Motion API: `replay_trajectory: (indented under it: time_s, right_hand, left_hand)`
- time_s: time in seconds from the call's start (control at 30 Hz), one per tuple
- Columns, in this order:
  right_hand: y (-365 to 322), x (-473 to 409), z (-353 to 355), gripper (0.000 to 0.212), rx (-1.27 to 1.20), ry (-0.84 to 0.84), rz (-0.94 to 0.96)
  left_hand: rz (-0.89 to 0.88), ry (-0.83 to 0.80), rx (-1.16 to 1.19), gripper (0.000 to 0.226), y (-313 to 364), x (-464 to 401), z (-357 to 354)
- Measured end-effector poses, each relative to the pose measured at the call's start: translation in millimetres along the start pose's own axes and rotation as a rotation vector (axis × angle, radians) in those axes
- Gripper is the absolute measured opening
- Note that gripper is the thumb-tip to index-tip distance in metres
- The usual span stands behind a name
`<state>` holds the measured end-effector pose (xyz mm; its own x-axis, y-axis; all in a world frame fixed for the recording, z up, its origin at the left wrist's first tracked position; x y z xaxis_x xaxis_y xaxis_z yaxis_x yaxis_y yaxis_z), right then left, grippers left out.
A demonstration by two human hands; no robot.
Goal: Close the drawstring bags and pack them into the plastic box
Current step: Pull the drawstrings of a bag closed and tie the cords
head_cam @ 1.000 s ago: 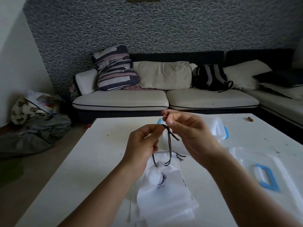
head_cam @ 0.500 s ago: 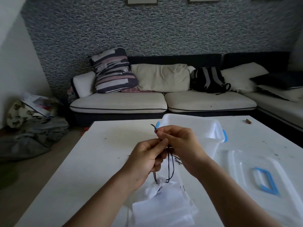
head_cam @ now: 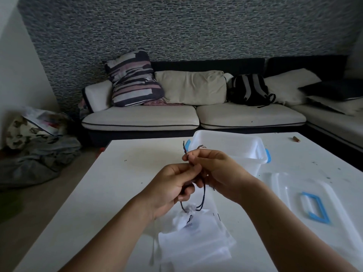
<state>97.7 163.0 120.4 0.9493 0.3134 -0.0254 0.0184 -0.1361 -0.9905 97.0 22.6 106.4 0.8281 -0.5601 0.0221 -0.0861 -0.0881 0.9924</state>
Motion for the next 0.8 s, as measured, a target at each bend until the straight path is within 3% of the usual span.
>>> replay_trajectory:
  time_s: [0.13,0.3,0.5,0.8]
  right_hand:
    - [-3.4,1.4,4.3,0.032,-0.027,0.034,-0.016]
    - [-8.1,4.5,8.5,0.029,0.469,0.262,0.083]
    - [-3.6,2.6,7.3,0.013,0.663,0.424,0.245]
    - [-1.5,3.9,1.9,0.016,0.673,0.400,0.247]
  left_hand:
    - [-0.060,0.151,0.003,0.025,-0.5,-4.3,3.6]
    - [-0.097,0.340,0.024,0.022,0.8,-8.7,10.5]
    - [-0.092,0.389,0.026,0.022,-2.2,-11.0,10.4]
    - [-0.096,0.369,0.068,0.021,-2.8,-12.7,12.7]
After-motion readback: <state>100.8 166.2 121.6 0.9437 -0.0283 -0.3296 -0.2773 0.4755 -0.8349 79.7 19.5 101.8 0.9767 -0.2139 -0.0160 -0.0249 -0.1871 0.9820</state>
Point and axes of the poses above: each hand's wrist, its own x-axis away from the middle knuckle, its own z-axis out of the back of the hand, y = z × x, the point moved 2 cm from there along -x, towards the middle knuckle, and after that the axes turned 4 degrees about -y, right-handed, at the moved point
